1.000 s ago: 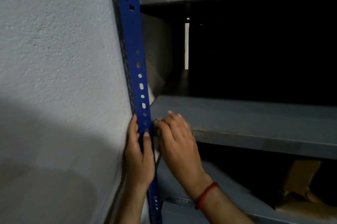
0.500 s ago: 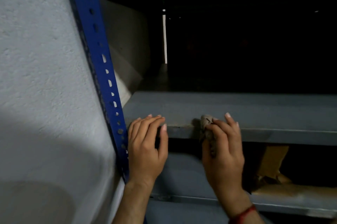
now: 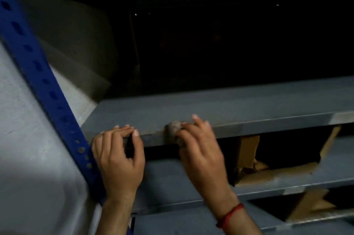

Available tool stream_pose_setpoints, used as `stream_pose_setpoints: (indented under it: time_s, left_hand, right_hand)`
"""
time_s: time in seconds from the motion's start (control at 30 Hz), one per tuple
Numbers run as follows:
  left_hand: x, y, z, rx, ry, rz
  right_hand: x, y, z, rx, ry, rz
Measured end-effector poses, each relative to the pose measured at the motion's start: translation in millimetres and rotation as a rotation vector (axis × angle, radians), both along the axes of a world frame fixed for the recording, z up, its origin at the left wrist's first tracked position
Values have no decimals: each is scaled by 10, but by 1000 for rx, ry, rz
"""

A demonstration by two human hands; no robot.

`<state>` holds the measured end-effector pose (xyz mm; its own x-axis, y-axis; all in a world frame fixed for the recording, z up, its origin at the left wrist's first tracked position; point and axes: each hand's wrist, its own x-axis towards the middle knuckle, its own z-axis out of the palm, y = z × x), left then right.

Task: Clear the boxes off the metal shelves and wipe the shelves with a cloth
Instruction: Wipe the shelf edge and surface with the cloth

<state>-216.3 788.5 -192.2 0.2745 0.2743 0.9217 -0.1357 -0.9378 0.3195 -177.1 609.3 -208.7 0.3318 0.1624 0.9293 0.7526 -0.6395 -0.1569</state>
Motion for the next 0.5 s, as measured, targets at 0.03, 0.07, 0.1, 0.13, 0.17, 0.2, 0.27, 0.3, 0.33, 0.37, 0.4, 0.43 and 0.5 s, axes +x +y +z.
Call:
stream_pose_setpoints:
  time_s: [0.03, 0.07, 0.1, 0.13, 0.17, 0.2, 0.27, 0.3, 0.33, 0.37, 0.4, 0.43, 0.5]
  left_hand:
    - [-2, 1, -2, -1, 2, -7]
    - [-7, 8, -7, 2, 5, -20]
    - [-11, 10, -11, 5, 8, -37]
    - [-17, 9, -8, 2, 15, -59]
    - [-19, 7, -5, -4, 24, -79]
    - [-34, 11, -1, -11, 29, -93]
    - [-89, 14, -2, -33, 11, -121]
    - [-140, 23, -11, -58, -13, -122]
    - [-199, 33, -29, -93, -40, -98]
    - [-256, 48, -47, -131, -65, -51]
    - [-307, 64, -63, -171, -82, -8]
    - [-345, 88, -78, -219, -88, 12]
    - [-373, 174, -109, -318, -56, -13]
  right_hand:
    - [28, -155, -4, 25, 26, -32]
    - [33, -261, 6, 60, 69, -52]
    - [14, -312, 38, 92, 123, -56]
    - [-29, -304, 96, 113, 180, -53]
    - [-87, -257, 178, 117, 231, -44]
    - [-150, -173, 266, 94, 269, -21]
    - [-248, 19, 452, -24, 316, 66]
    - [-280, 130, 564, -97, 348, 117]
    - [-293, 253, 685, -167, 394, 157]
    - [-290, 384, 809, -234, 442, 181]
    - [-271, 522, 914, -293, 485, 204]
    - [-246, 673, 1004, -345, 522, 238]
    - [-187, 993, 1147, -445, 589, 340]
